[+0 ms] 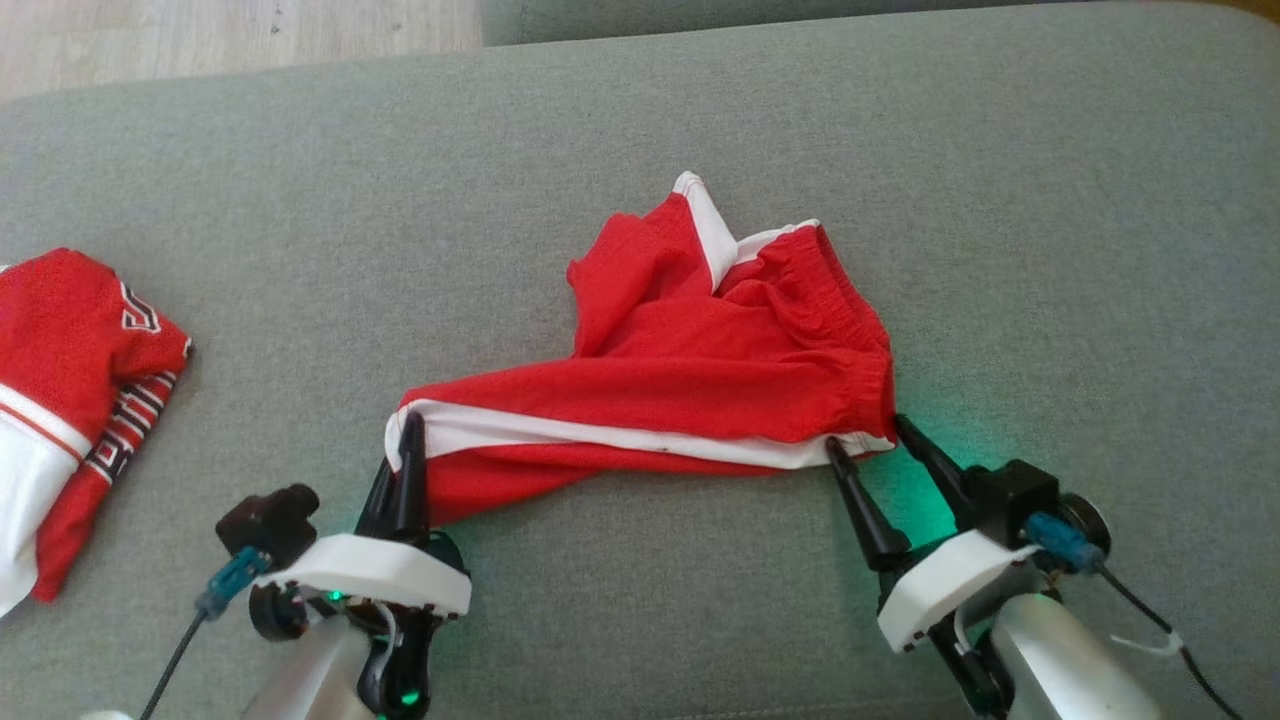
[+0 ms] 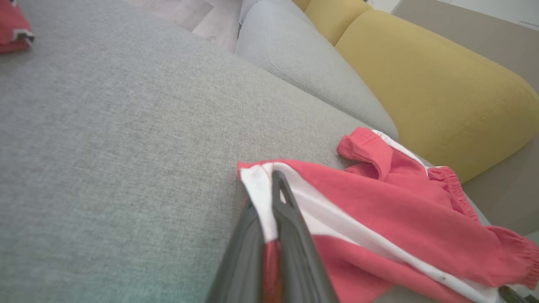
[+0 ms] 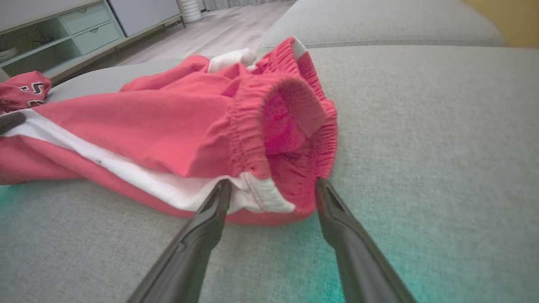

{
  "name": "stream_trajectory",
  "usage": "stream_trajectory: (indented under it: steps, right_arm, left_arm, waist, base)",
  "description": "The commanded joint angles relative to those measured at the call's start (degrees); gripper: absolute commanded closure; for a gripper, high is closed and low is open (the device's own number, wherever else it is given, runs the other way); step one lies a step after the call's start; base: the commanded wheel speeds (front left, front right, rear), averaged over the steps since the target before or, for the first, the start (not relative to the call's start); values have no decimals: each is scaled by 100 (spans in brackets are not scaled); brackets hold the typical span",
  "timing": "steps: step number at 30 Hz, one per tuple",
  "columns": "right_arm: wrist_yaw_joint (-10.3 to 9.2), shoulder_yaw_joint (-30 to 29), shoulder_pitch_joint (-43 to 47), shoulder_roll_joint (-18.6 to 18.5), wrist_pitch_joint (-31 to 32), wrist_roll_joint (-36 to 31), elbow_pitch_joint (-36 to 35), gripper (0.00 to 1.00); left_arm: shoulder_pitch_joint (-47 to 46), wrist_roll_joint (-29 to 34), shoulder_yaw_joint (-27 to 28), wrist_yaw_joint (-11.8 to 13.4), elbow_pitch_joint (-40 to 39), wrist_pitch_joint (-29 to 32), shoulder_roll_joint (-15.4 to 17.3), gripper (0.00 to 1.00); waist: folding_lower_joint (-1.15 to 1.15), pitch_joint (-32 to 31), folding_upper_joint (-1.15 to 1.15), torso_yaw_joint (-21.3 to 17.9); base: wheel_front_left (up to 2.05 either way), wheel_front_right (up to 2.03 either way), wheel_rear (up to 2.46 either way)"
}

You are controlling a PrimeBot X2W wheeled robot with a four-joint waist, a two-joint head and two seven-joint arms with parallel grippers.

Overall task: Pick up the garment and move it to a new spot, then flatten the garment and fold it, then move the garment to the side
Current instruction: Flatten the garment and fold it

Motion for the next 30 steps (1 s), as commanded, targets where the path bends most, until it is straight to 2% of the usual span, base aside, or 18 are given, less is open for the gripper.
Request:
stream_trajectory:
  steps: [1, 7, 8, 9, 10, 16, 21, 25, 30]
  right_arm:
    - [-4, 201, -193, -96, -37, -37, -191, 0]
    - [-4, 681, -370, -310, -37, -40, -85, 0]
    - [-4, 749, -401, -330, -37, -9, -44, 43]
    - [-4, 823, -430, -352, -37, 25, -6, 74]
    - [-4, 884, -455, -371, -37, 63, 19, 100]
    - [-4, 1160, -489, -494, -37, 314, 49, 100]
    - [-4, 1292, -482, -604, -37, 776, -363, 100]
    - [-4, 1218, -696, -655, -37, 1371, -952, 100]
    - [-4, 940, -1244, -789, -37, 2237, -1570, 100]
  left_arm:
    - [-37, 72, 207, 9, -164, -30, 48, 100]
    - [-35, 89, 178, 9, -136, -30, 25, 100]
    - [-36, 89, 169, 9, -130, -30, 21, 100]
    - [-37, 89, 164, 9, -124, -30, 17, 100]
    - [-39, 90, 164, 9, -123, -30, 14, 100]
    - [2, 128, 208, 9, -216, -30, 40, 100]
    - [39, 208, 281, 9, -578, -30, 181, 100]
    - [-236, 296, 305, 9, -1159, -30, 525, 100]
    - [-976, 406, 282, 9, -1848, -30, 1126, 100]
  waist:
    - [0, 12, 0, 5]
    - [0, 30, 0, 36]
    - [0, 30, 0, 45]
    - [0, 26, 0, 55]
    - [0, 21, 0, 66]
    - [0, -150, 0, 103]
    - [0, -659, 0, 84]
    - [0, -1036, 0, 65]
    - [0, -1361, 0, 89]
  base:
    - [0, 0, 0]
    - [0, 0, 0]
    - [0, 0, 0]
    - [0, 0, 0]
    - [0, 0, 0]
    - [0, 0, 0]
    - [0, 0, 0]
    - [0, 0, 0]
    - [0, 0, 0]
